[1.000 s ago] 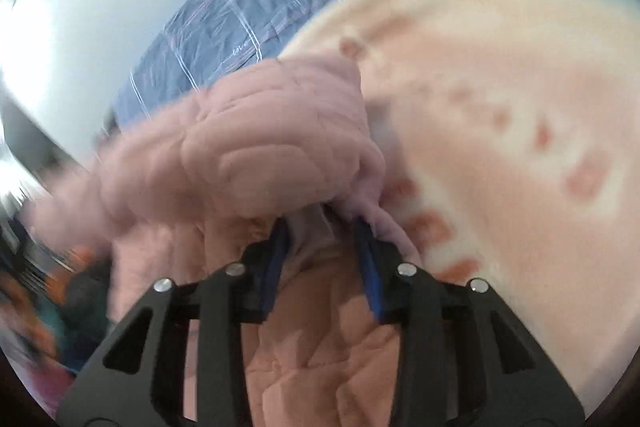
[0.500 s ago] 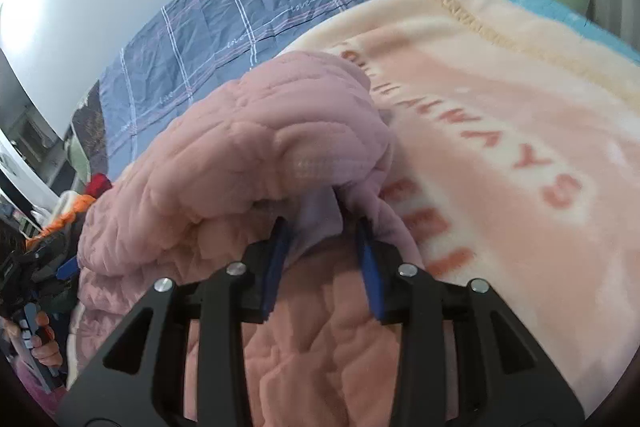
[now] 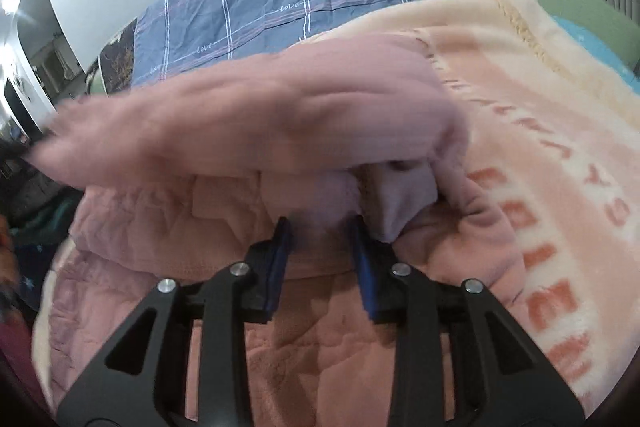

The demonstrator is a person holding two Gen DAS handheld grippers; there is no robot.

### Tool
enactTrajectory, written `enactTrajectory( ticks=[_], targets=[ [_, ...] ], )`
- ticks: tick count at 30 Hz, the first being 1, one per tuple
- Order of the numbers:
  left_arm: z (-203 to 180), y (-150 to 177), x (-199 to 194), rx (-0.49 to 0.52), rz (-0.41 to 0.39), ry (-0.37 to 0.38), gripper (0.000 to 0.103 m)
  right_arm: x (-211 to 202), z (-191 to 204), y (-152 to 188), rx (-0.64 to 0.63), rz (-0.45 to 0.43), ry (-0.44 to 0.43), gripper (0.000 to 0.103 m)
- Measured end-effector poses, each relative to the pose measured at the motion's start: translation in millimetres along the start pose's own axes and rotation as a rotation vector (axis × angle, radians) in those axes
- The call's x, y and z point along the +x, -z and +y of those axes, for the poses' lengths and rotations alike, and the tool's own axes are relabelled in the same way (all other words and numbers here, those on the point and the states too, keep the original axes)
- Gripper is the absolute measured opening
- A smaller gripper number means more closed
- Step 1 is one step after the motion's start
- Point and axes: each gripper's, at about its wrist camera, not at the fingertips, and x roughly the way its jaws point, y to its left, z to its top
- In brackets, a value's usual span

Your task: Fold large clothes

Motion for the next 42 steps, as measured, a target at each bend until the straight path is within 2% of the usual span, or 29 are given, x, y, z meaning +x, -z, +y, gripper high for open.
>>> enactTrajectory(
  ticks=[2,3,4,5,6,7,8,11,13,15,18,20,22,24,27,29,30,31,33,34,35,37,39,40,41,42],
  targets=[
    [3.1,-0.9,-13.8,0.065,0.013,-0.06,0.007,-0.4,2.0,-0.1,-0.016,-0.005,0.016,0.031],
    [9.7,3.0,-9.7,0.082,0.041,-0.122,0.008,-0.7,3.3,0.2,-0.024,-0.006,0.019,0.033],
    [22.4,11.4,1.9,0.093,0.08,-0.235,0.015,0.4,2.1,-0.2,-0.026,-0.006,0.02,0.033],
    [31.2,17.7,10.0,0.102,0.102,-0.305,0.022,3.1,0.2,-2.2,-0.025,-0.004,0.02,0.033],
    [42.0,24.4,19.3,0.108,0.132,-0.365,0.026,2.0,-0.6,-1.5,-0.023,-0.003,0.017,0.033],
    [57.0,31.0,23.6,0.085,0.164,-0.392,0.031,0.8,-2.5,-0.2,-0.017,-0.001,0.011,0.033],
    [66.0,32.3,19.8,0.045,0.159,-0.385,0.032,-1.2,-3.8,-0.4,-0.011,-0.001,0.003,0.033],
    [88.0,26.2,-14.8,-0.123,0.055,-0.303,0.036,-2.5,-8.3,-2.6,0.008,0.001,-0.016,0.033],
    [78.3,21.0,-31.0,-0.101,-0.002,-0.266,0.036,-1.0,-5.8,-3.2,0.004,0.003,-0.011,0.033],
    [52.1,18.3,-39.3,0.005,-0.031,-0.249,0.037,-0.9,-3.4,-2.4,-0.006,0.001,-0.001,0.033],
    [14.5,24.3,-23.7,0.13,0.002,-0.242,0.044,-0.9,-2.9,-2.0,-0.006,0.0,-0.002,0.033],
    [11.6,28.8,-7.5,0.161,0.033,-0.308,0.044,-0.8,-2.7,-1.9,-0.007,-0.001,-0.001,0.033],
    [27.0,29.4,0.7,0.103,0.071,-0.316,0.044,-0.9,-3.0,-1.5,-0.009,-0.003,-0.001,0.033],
    [51.4,25.5,11.9,-0.013,0.106,-0.299,0.044,-1.1,-2.6,-1.3,-0.011,-0.004,0.0,0.033],
    [77.5,22.0,18.1,-0.127,0.13,-0.195,0.044,-1.7,-1.5,-1.8,-0.014,-0.006,0.001,0.034],
    [81.9,17.5,22.3,-0.15,0.141,-0.132,0.039,-5.9,1.8,-2.3,-0.03,-0.006,0.006,0.035],
    [82.5,15.7,23.7,-0.156,0.152,-0.113,0.036,-8.7,4.3,-2.6,-0.041,-0.005,0.007,0.04],
    [82.9,12.8,25.4,-0.158,0.161,-0.1,0.032,-17.0,10.6,-4.6,-0.069,-0.007,-0.017,0.05],
    [78.7,9.9,29.8,-0.139,0.168,-0.089,0.02,-38.4,24.2,-8.8,-0.123,-0.043,-0.142,0.05],
    [74.6,8.5,29.4,-0.118,0.172,-0.085,0.008,-47.8,28.5,-12.0,-0.138,-0.065,-0.187,0.05],
    [70.9,7.5,30.6,-0.105,0.171,-0.086,0.006,-56.8,31.9,-15.8,-0.147,-0.093,-0.215,0.051],
    [58.2,4.2,26.4,-0.06,0.149,-0.084,0.005,-74.0,33.1,-28.3,-0.136,-0.187,-0.238,0.06],
    [46.8,2.0,15.0,-0.01,0.125,-0.088,0.005,-73.0,25.0,-39.3,-0.097,-0.23,-0.185,0.061],
    [43.5,0.8,11.4,0.013,0.118,-0.11,0.005,-56.8,15.0,-46.3,-0.061,-0.197,-0.045,0.061],
    [40.0,0.9,8.6,0.054,0.11,-0.179,0.004,-38.7,6.4,-48.4,-0.047,-0.139,0.075,0.059],
    [38.5,1.1,7.6,0.093,0.103,-0.268,0.004,-8.3,-7.4,-44.1,-0.021,0.003,0.173,0.059]
  ],
)
